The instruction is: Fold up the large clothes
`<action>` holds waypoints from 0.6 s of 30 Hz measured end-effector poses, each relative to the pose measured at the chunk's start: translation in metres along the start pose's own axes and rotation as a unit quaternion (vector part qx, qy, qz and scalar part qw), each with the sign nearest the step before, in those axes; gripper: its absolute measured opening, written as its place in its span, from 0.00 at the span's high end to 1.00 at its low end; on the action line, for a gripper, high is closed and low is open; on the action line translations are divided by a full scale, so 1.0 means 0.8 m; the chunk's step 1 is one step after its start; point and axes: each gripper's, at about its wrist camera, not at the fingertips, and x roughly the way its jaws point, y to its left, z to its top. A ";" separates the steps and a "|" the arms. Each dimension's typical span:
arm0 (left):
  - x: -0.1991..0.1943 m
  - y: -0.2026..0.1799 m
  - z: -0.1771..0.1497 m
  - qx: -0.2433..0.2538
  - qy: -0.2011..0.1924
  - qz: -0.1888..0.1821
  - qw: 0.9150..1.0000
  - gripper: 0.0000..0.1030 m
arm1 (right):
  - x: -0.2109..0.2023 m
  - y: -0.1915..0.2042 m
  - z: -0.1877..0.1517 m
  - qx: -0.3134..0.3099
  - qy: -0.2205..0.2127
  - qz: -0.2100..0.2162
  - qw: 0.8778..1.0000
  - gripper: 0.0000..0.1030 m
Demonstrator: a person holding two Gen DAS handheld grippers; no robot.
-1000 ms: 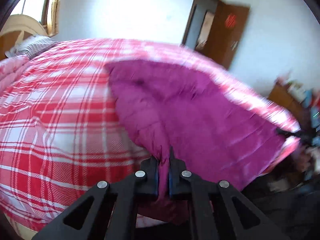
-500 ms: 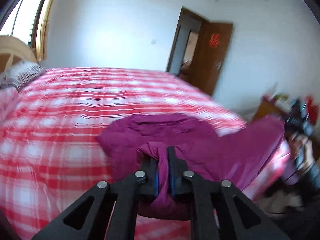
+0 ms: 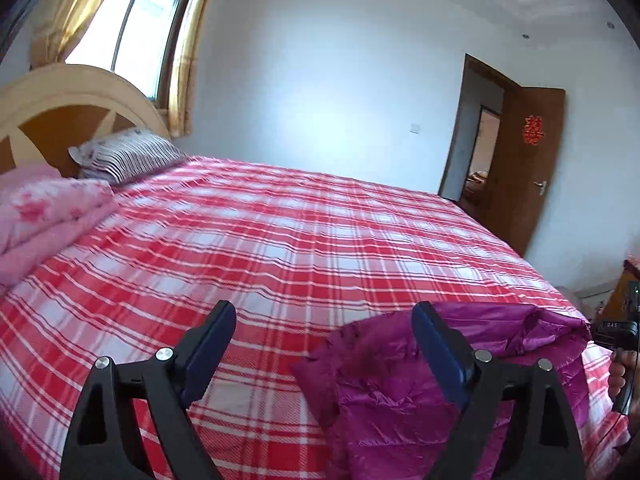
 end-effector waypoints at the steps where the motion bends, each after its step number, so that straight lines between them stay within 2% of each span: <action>1: -0.002 -0.010 -0.002 0.003 0.000 -0.005 1.000 0.13 | 0.010 -0.001 0.004 0.002 0.005 -0.005 1.000 0.93; 4: 0.007 -0.065 -0.026 0.050 0.019 -0.041 0.998 0.13 | 0.039 0.001 0.012 0.007 0.010 -0.010 1.000 0.91; 5: 0.015 -0.096 -0.043 0.092 0.029 -0.044 0.994 0.13 | 0.048 0.002 0.016 0.004 0.004 -0.012 1.000 0.91; 7: 0.030 -0.129 -0.064 0.131 0.044 -0.034 0.990 0.13 | 0.063 0.002 0.021 0.008 -0.004 -0.010 1.000 0.88; 8: 0.045 -0.142 -0.076 0.143 0.054 -0.026 0.988 0.13 | 0.073 0.003 0.023 0.015 0.001 -0.011 1.000 0.84; 9: 0.062 -0.151 -0.086 0.153 0.061 -0.014 0.986 0.13 | 0.079 0.004 0.025 0.020 0.003 -0.020 1.000 0.76; 10: 0.077 -0.157 -0.094 0.160 0.067 0.002 0.985 0.13 | 0.079 0.006 0.025 0.022 -0.002 -0.030 0.999 0.43; 11: 0.095 -0.158 -0.100 0.164 0.072 0.023 0.984 0.13 | 0.073 0.010 0.025 0.025 -0.020 -0.050 0.998 0.16; 12: 0.114 -0.156 -0.104 0.164 0.078 0.040 0.983 0.13 | 0.060 0.018 0.021 0.023 -0.049 -0.066 0.996 0.13; 14: 0.139 -0.146 -0.106 0.143 0.089 0.059 0.984 0.13 | 0.046 0.047 0.010 -0.017 -0.072 -0.072 0.995 0.16; 16: 0.160 -0.139 -0.108 0.125 0.098 0.062 0.985 0.13 | 0.045 0.089 -0.009 -0.090 -0.069 -0.069 0.991 0.21; 18: 0.176 -0.138 -0.108 0.120 0.106 0.067 0.985 0.13 | 0.060 0.134 -0.036 -0.171 -0.044 -0.053 0.983 0.30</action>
